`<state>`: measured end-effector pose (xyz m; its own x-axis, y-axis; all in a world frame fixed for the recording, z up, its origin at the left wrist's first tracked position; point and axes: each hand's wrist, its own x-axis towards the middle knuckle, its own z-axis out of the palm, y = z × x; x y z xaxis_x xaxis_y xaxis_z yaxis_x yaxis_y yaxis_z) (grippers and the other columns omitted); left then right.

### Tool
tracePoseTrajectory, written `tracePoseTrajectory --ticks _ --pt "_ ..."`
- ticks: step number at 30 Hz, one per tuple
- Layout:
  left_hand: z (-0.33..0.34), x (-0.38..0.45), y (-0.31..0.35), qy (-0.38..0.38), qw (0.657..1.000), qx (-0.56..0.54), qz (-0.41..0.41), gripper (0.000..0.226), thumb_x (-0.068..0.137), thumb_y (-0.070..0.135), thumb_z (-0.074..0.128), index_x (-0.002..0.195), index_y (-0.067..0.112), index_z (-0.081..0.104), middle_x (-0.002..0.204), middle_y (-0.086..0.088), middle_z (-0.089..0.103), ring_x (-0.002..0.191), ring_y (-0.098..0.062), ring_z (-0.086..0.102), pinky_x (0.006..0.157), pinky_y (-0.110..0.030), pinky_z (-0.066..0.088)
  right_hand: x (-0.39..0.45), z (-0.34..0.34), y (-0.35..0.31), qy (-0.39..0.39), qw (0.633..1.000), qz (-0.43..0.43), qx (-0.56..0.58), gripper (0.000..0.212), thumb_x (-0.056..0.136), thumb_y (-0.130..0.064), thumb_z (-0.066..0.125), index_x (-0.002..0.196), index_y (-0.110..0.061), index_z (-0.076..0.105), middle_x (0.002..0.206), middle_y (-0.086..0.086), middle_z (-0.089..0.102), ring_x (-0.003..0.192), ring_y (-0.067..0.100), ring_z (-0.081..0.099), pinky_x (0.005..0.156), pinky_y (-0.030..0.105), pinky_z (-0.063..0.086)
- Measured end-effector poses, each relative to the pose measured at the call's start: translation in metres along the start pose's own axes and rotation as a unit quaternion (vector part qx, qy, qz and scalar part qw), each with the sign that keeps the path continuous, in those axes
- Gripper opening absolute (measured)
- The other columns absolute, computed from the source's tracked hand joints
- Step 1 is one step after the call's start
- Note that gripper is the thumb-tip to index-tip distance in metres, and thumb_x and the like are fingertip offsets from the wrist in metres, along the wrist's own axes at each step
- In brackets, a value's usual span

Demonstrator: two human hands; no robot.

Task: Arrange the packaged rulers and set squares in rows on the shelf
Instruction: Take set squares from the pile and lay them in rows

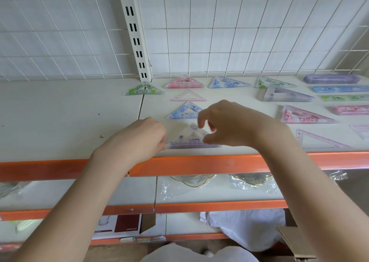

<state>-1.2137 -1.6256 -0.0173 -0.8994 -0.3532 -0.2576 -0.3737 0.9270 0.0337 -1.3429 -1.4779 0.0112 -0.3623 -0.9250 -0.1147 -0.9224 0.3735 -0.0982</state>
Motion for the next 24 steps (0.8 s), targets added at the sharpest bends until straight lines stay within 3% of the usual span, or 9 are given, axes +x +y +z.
tracePoseTrajectory --ticks 6,11,24 --pt "0.005 0.000 0.001 0.006 0.999 -0.031 0.005 0.022 0.089 0.031 0.057 0.088 0.011 0.067 0.093 -0.010 0.063 0.088 -0.030 0.061 0.078 -0.038 0.051 0.011 0.013 -0.020 -0.004 0.998 -0.025 -0.063 0.030 0.087 -0.031 0.057 0.115 -0.021 0.060 0.109 0.000 0.057 0.092 0.023 0.055 0.068 0.028 0.037" --pt "0.009 0.000 -0.001 0.023 0.999 -0.049 0.001 0.022 0.088 0.029 0.058 0.084 0.009 0.066 0.087 -0.010 0.062 0.083 -0.030 0.061 0.076 -0.040 0.052 0.017 0.014 -0.022 -0.019 0.996 -0.017 -0.088 0.028 0.087 -0.029 0.056 0.110 -0.015 0.063 0.110 0.004 0.059 0.096 0.027 0.058 0.070 0.029 0.040" --pt "0.011 0.003 0.002 0.036 0.997 -0.063 0.023 0.014 0.090 0.028 0.058 0.092 0.016 0.065 0.094 -0.009 0.060 0.091 -0.029 0.058 0.073 -0.031 0.046 0.024 0.019 -0.020 -0.041 0.996 -0.012 -0.077 0.027 0.086 -0.023 0.055 0.108 -0.010 0.064 0.105 0.008 0.061 0.092 0.028 0.058 0.064 0.028 0.038"
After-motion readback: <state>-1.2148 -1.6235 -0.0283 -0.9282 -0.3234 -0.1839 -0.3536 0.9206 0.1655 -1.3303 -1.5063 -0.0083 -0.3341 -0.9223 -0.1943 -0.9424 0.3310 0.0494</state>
